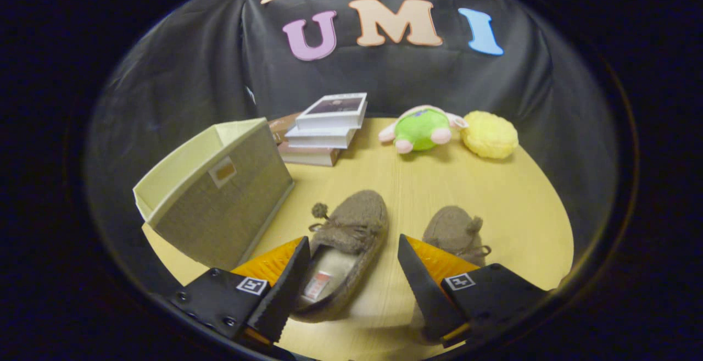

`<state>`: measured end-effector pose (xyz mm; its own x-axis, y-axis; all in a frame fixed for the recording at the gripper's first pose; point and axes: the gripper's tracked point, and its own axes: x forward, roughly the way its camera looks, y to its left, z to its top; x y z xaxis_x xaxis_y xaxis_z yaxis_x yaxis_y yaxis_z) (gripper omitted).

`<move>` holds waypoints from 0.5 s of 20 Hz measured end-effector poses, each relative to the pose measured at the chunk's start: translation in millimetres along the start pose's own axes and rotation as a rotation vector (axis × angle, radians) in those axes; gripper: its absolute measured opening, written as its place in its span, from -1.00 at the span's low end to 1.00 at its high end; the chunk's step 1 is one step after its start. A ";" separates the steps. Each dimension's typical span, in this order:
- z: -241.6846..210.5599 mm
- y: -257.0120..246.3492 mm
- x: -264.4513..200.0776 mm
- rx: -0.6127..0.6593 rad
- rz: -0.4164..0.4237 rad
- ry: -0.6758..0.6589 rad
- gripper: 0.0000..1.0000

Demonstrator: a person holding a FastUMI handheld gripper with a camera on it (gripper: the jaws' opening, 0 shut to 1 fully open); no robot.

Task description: Open the storage box then place both shoes into the box .Put the left shoe in first, then the right shoe, with the right side of both shoes facing outward in a uniform manner.

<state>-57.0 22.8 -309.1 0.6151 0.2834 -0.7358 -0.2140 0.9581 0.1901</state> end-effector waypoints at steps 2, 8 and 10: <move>-16.0 -4.0 11.3 0.014 -0.001 0.056 0.91; -40.4 -1.1 31.3 0.082 0.006 0.194 0.27; -43.4 7.3 30.7 0.111 0.019 0.226 0.06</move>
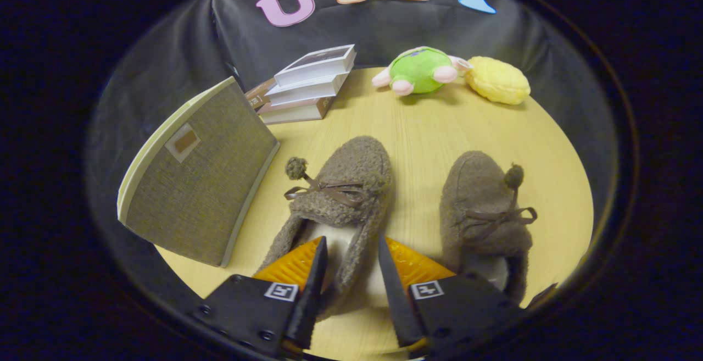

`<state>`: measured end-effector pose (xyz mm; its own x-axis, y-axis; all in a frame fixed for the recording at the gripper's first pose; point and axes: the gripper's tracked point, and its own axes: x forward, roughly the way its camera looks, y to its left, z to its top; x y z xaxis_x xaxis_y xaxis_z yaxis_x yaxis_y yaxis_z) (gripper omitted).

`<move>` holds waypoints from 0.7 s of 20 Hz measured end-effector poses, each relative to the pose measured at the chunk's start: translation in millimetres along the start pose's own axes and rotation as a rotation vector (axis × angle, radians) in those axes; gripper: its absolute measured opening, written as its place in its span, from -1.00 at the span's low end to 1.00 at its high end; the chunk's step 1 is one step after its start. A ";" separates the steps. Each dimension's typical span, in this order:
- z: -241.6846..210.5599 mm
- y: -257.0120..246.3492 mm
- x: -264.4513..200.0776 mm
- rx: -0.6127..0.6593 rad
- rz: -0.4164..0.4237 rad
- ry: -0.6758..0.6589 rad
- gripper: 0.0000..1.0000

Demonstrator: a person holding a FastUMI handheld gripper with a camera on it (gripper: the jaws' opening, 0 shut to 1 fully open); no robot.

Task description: Open the storage box then place both shoes into the box .Put the left shoe in first, then the right shoe, with the right side of both shoes facing outward in a uniform manner.

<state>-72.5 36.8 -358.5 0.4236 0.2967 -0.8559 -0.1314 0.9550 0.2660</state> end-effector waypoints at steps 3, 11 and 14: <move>-3.1 -3.0 1.4 0.010 -0.029 0.042 -0.15; 0.8 6.4 -7.2 0.244 -0.026 0.090 -0.91; 3.5 17.6 -17.2 0.374 -0.002 0.110 -0.92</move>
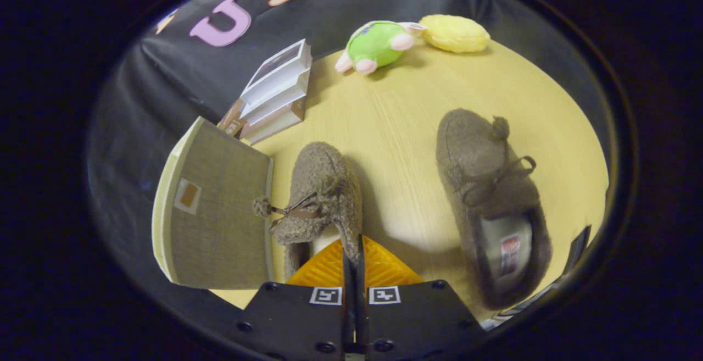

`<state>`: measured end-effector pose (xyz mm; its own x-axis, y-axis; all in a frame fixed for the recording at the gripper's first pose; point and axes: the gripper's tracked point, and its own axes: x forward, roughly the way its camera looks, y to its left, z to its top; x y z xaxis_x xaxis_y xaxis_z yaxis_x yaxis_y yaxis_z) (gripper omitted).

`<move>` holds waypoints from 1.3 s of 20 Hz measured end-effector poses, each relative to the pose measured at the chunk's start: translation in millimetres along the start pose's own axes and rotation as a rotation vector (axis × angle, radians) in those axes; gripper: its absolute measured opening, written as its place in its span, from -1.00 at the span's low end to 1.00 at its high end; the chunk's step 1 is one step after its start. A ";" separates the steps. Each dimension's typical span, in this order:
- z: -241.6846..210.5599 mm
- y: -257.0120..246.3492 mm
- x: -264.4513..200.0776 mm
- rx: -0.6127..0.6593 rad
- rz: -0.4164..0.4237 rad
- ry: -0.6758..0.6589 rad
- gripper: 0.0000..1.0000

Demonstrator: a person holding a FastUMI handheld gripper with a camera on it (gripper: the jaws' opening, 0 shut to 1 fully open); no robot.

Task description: Open the storage box then place both shoes into the box .Put the left shoe in first, then the right shoe, with the right side of both shoes facing outward in a uniform manner.

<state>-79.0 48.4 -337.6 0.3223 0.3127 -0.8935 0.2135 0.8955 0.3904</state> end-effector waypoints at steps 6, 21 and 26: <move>11.8 25.7 -36.9 0.106 0.008 -0.068 -0.91; 55.4 208.4 -93.1 0.018 0.112 -0.272 -0.92; 47.1 235.0 -78.3 0.031 0.139 -0.232 -0.92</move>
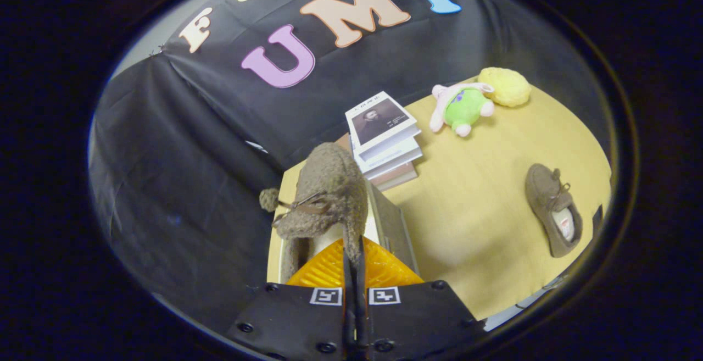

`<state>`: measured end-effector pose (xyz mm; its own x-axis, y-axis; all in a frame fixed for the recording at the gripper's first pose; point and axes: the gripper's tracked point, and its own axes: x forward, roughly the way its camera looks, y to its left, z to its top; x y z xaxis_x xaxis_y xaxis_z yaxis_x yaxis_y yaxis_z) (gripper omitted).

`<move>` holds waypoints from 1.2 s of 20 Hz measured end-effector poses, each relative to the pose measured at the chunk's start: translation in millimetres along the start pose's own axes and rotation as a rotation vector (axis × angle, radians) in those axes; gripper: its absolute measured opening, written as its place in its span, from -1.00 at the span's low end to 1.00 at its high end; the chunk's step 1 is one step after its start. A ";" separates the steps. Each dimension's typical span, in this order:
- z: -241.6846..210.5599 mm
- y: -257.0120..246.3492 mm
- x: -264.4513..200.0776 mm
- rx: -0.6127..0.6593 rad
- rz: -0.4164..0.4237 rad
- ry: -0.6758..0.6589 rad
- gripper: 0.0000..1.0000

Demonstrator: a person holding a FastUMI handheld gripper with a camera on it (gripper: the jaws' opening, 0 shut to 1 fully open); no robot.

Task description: Open the storage box then place both shoes into the box .Put the left shoe in first, then the right shoe, with the right side of both shoes facing outward in a uniform manner.

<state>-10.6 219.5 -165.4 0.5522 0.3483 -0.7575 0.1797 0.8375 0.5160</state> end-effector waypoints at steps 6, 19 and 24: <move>-57.2 23.4 42.9 -0.063 -0.025 0.119 -0.92; -136.1 22.4 123.3 -0.151 -0.172 0.309 -0.92; -149.5 28.1 119.3 -0.204 -0.123 0.361 -0.28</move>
<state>-61.4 347.5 -301.0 0.2097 0.3354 -0.9184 0.0419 0.9354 0.3512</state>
